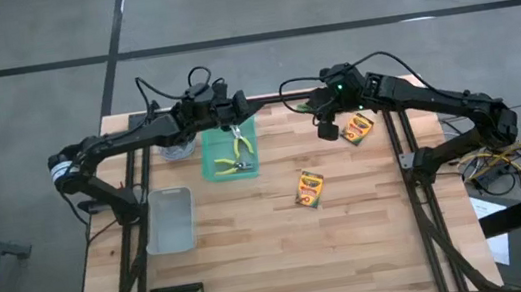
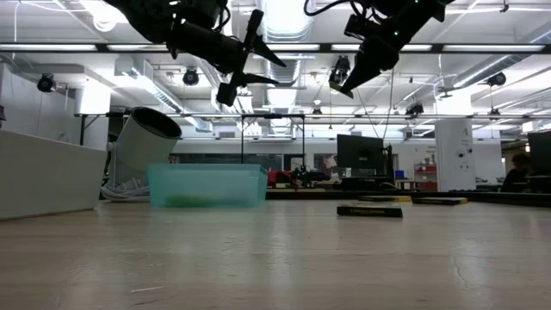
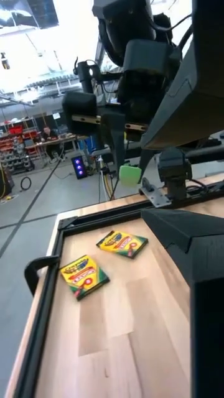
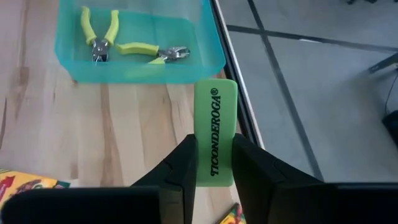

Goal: Pick & Place School Supplies
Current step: Put the green eraser into the black bin

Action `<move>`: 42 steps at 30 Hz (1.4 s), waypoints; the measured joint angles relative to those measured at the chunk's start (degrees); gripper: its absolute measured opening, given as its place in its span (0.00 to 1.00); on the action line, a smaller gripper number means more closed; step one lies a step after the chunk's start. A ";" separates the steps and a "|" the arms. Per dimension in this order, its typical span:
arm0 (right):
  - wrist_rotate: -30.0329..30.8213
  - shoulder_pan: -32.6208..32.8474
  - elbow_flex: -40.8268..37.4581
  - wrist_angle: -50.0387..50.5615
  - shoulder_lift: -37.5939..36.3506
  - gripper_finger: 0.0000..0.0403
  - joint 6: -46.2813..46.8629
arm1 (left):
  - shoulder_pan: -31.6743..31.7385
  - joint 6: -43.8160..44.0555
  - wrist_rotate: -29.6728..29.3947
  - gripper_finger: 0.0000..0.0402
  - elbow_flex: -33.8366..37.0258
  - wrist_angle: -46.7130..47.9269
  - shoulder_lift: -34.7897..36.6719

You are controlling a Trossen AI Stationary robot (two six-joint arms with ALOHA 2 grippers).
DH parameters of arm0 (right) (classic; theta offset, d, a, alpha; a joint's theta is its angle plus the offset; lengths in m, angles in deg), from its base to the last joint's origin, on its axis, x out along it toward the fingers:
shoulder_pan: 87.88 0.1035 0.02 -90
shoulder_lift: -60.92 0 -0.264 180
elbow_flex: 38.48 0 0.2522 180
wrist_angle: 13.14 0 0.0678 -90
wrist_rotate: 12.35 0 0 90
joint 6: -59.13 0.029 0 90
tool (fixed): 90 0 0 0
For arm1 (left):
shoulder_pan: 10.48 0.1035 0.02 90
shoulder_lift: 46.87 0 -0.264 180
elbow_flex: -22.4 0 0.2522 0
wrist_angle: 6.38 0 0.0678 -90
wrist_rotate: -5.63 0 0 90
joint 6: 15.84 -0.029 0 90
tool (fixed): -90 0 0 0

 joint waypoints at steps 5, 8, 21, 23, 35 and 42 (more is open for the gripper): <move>-0.58 0.34 3.55 -0.10 3.22 0.22 -0.04 | -0.59 1.15 -0.16 0.43 0.00 -0.09 -1.37; -1.82 0.60 6.00 0.22 6.04 0.21 -1.39 | -0.73 1.94 -0.15 0.43 0.00 -0.33 -1.96; -1.92 1.32 14.99 0.65 16.07 0.22 -1.75 | -0.71 1.26 -0.20 0.43 0.00 -1.01 -2.13; -1.94 1.75 15.93 0.69 16.95 0.21 -2.20 | -0.68 0.79 -0.22 0.43 0.00 -1.01 -2.13; -1.95 5.51 20.67 -0.09 20.51 0.22 -6.37 | -0.60 -0.43 -0.63 0.43 -0.02 -0.98 -2.16; -1.26 5.49 20.50 0.28 20.68 0.21 -5.73 | -0.60 -0.50 -0.52 0.43 -0.02 -0.81 -2.16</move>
